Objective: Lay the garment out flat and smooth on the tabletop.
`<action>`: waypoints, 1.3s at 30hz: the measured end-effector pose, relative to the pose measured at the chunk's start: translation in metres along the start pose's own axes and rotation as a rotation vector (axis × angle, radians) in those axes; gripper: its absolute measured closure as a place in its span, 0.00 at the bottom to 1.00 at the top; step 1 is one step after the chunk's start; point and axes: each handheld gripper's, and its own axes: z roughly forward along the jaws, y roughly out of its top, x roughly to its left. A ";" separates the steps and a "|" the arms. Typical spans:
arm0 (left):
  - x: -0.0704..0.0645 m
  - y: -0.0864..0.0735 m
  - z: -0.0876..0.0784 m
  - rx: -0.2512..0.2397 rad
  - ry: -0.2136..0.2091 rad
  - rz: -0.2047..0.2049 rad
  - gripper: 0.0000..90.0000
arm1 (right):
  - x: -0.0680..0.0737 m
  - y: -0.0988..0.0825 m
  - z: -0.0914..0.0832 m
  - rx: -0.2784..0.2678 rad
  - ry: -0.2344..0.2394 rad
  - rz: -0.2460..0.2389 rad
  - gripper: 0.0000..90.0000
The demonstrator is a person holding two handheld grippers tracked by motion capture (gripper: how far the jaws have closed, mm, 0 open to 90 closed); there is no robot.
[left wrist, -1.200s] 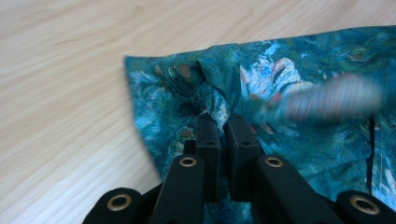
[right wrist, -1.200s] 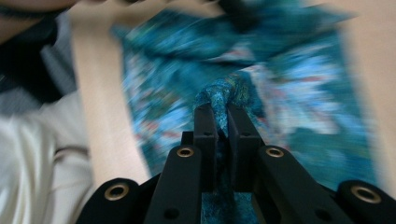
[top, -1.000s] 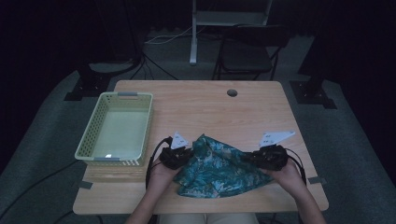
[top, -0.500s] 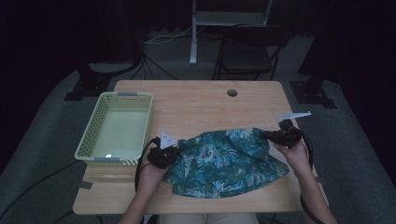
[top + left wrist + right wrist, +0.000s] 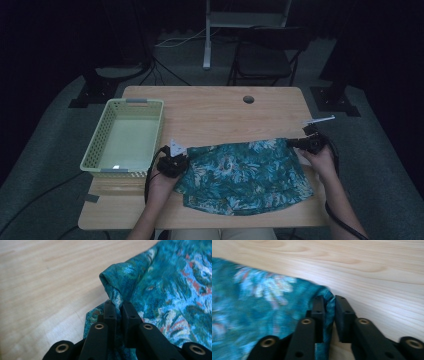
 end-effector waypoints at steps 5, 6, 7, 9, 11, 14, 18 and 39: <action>0.002 0.000 -0.006 -0.022 -0.039 -0.022 0.65 | -0.005 -0.002 -0.017 -0.050 0.088 -0.001 0.63; -0.001 0.001 -0.009 -0.007 -0.046 -0.008 0.58 | -0.003 -0.003 -0.022 -0.065 0.101 -0.021 0.59; -0.005 0.003 -0.013 0.003 -0.054 0.011 0.55 | 0.001 -0.005 -0.027 -0.079 0.117 -0.046 0.57; -0.012 0.006 -0.022 -0.004 -0.103 0.028 0.41 | 0.013 -0.012 -0.039 -0.106 0.188 -0.124 0.56; -0.018 0.007 -0.030 -0.010 -0.155 0.051 0.41 | 0.018 -0.015 -0.043 -0.103 0.234 -0.155 0.60; -0.036 0.006 -0.047 0.001 -0.293 0.121 0.41 | 0.039 -0.040 -0.057 -0.073 0.489 -0.296 0.60; -0.065 0.003 -0.054 0.055 -0.341 0.226 0.41 | 0.064 -0.071 -0.061 0.004 0.464 -0.457 0.57; -0.104 -0.002 -0.027 0.204 -0.416 0.463 0.88 | 0.098 -0.094 -0.035 0.204 0.162 -0.691 0.94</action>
